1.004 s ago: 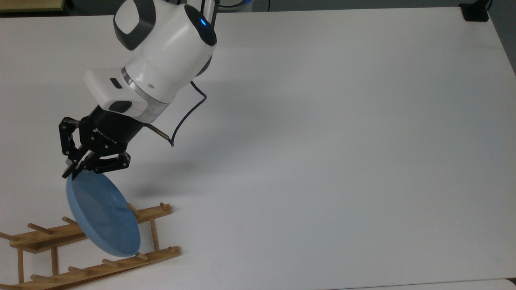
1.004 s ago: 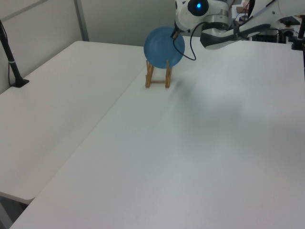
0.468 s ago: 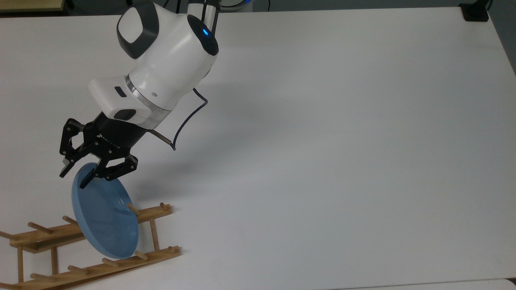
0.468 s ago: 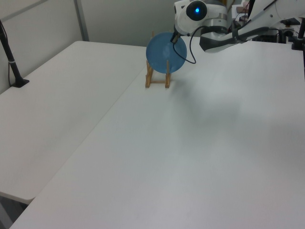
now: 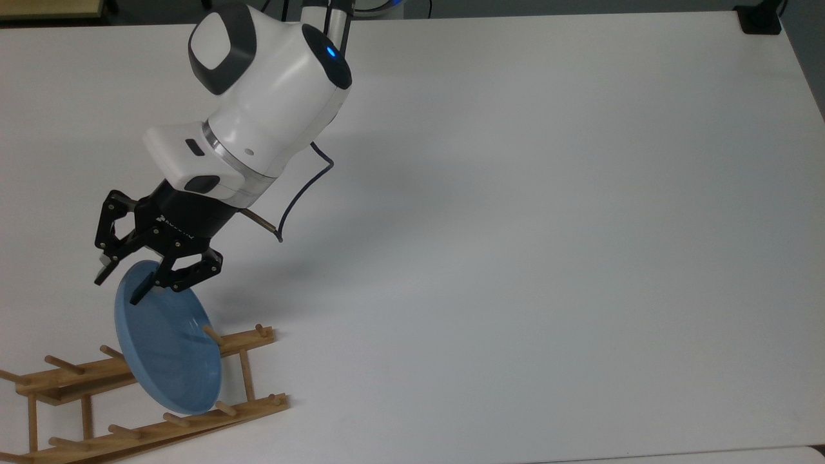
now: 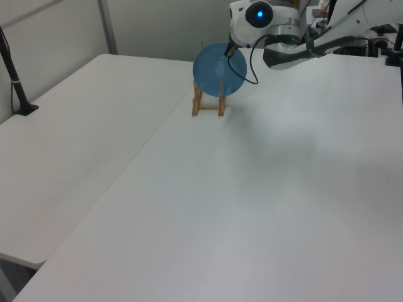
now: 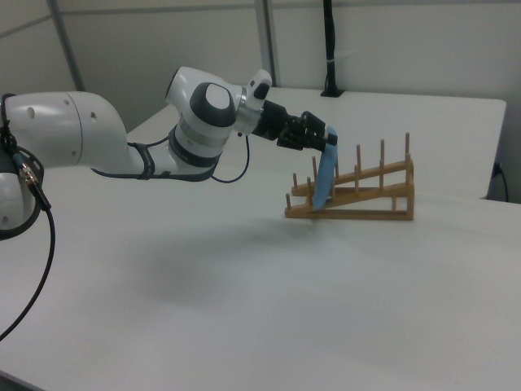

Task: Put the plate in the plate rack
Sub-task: 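Open the gripper to release the plate standing in the rack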

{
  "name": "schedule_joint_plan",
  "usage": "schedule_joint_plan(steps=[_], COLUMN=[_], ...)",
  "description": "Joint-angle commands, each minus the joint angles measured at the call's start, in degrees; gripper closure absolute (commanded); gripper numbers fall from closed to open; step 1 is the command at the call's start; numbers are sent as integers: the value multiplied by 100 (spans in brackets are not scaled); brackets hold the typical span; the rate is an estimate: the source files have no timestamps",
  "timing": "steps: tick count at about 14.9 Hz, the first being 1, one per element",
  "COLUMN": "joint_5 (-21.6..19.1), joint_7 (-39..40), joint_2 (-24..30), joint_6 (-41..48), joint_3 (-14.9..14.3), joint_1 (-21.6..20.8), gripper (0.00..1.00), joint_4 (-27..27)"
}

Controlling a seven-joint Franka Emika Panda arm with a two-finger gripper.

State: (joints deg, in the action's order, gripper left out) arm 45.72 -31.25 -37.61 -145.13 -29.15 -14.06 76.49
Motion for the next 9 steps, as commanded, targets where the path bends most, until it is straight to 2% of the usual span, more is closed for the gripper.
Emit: schedule_joint_plan(steps=[1,3,6,8,9], joint_5=[174,166,166,157,122], joint_7=[-407,-670,-777,-794,-855], joint_2=[-115,-185,-212,-212,-194], joint_6=[-24,-24,-42,-42,-33], joint_3=[-64,-56,-29,93,190], joint_1=[-53,-53,-62,-62,-62], gripper=[50,43,43,43,37], joint_4=[-204,-344,-363,-371,-406])
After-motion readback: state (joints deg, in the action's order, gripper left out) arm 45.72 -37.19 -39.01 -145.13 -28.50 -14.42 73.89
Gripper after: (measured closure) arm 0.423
